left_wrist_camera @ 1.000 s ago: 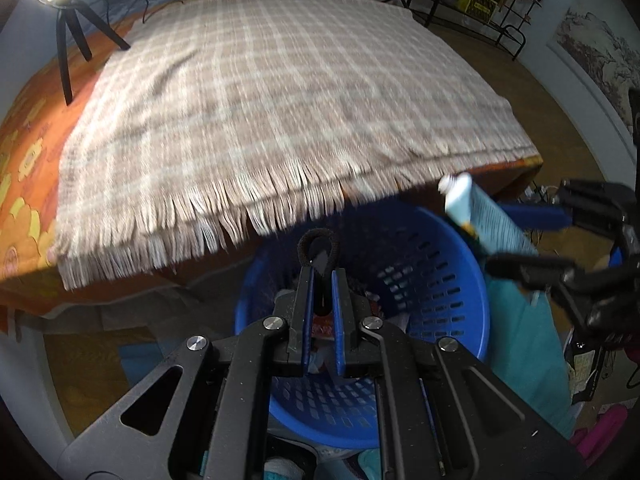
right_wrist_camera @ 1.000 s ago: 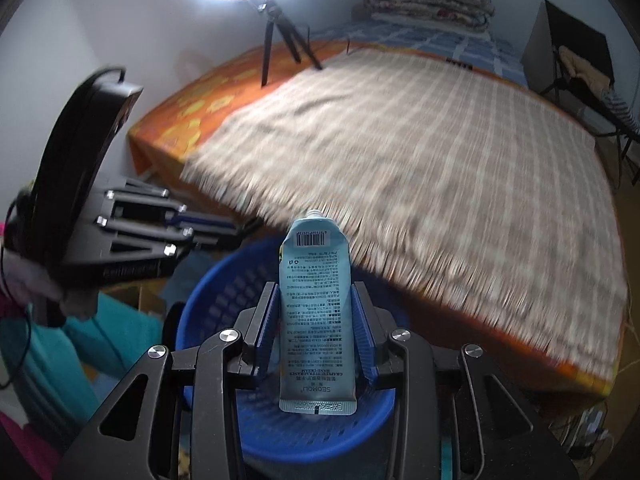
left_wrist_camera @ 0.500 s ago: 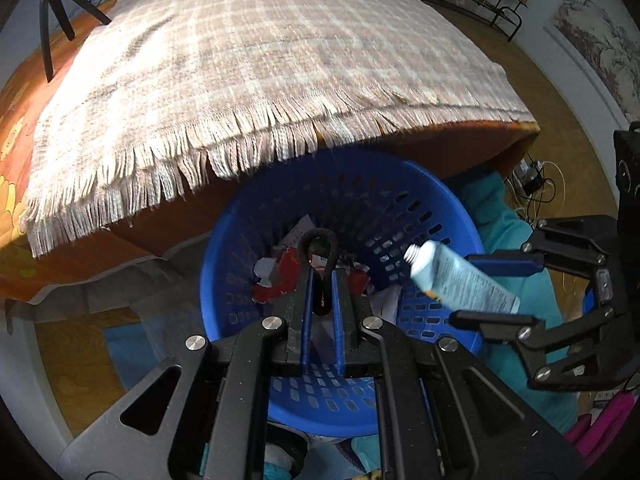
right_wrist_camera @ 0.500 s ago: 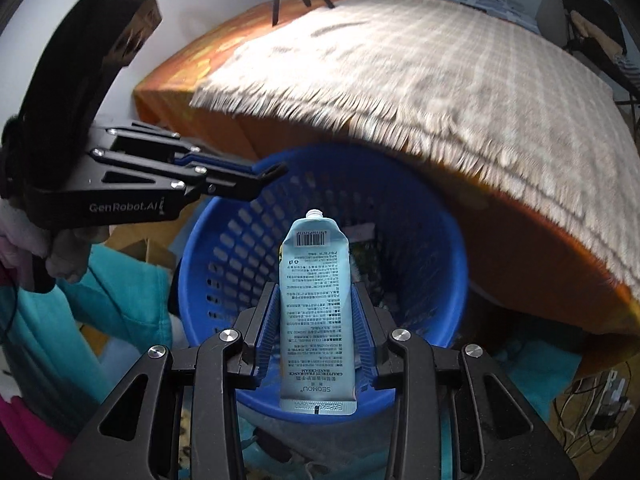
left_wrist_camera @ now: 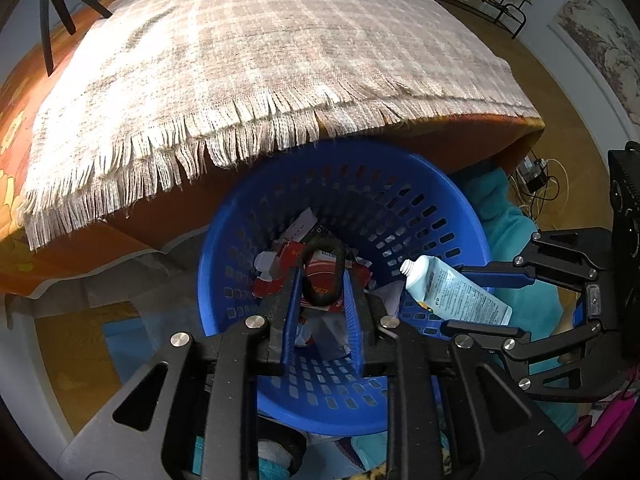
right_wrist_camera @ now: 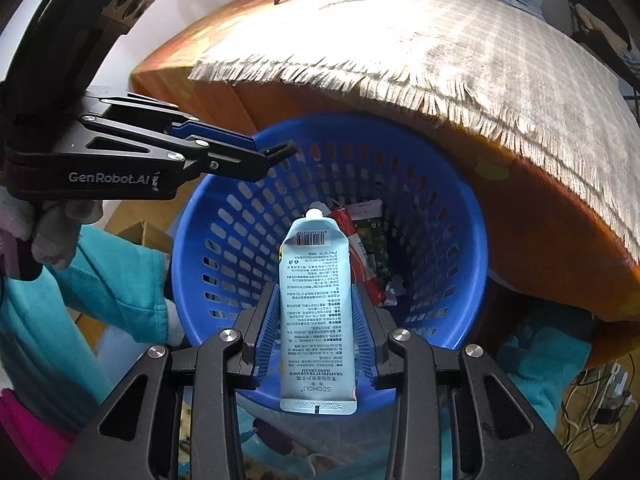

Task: Collect trash
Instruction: 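Open left gripper into basket while right gripper releases tube into it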

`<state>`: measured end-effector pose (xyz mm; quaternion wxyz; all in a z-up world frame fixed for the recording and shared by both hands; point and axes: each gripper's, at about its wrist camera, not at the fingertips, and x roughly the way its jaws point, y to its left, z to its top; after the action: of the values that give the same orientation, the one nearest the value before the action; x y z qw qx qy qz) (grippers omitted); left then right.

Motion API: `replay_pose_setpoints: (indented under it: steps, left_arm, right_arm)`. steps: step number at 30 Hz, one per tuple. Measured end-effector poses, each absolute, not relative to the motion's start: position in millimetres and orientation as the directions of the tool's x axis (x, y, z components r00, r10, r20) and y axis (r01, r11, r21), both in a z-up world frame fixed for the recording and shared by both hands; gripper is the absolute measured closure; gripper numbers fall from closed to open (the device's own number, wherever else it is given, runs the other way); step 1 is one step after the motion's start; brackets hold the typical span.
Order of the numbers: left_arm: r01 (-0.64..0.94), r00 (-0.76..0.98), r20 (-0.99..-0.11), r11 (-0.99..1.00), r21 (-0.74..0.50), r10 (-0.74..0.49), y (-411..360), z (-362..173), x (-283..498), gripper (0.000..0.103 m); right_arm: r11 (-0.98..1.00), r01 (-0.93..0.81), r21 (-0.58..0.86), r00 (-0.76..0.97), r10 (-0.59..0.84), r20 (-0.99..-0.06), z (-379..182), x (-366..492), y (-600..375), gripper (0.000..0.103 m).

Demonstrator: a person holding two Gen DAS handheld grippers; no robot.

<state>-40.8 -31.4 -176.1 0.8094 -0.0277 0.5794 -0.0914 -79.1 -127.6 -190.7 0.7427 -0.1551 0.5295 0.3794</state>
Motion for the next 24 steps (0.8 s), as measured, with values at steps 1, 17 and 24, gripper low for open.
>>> replay_pose_setpoints:
  steps: [1,17,24]
  left_arm:
    - [0.115,0.31,-0.933,0.982,-0.152,-0.181,-31.3,-176.0,-40.9,0.083]
    - [0.09,0.317,-0.934,0.985,-0.144,-0.166,-26.1,-173.3,-42.5,0.057]
    - [0.084,0.325,-0.932,0.986,-0.143,-0.163,-25.6,-169.3,-42.4,0.057]
  right_arm:
    - [0.665,-0.727,0.17,0.152,0.398,-0.905,-190.4,-79.2,-127.8,0.069]
    - [0.674,-0.72,0.164,0.146,0.378,-0.914,-193.2,-78.6,-125.5,0.057]
    - [0.692,-0.706,0.152,0.16,0.365,-0.917,-191.8,-76.3,-128.6,0.052]
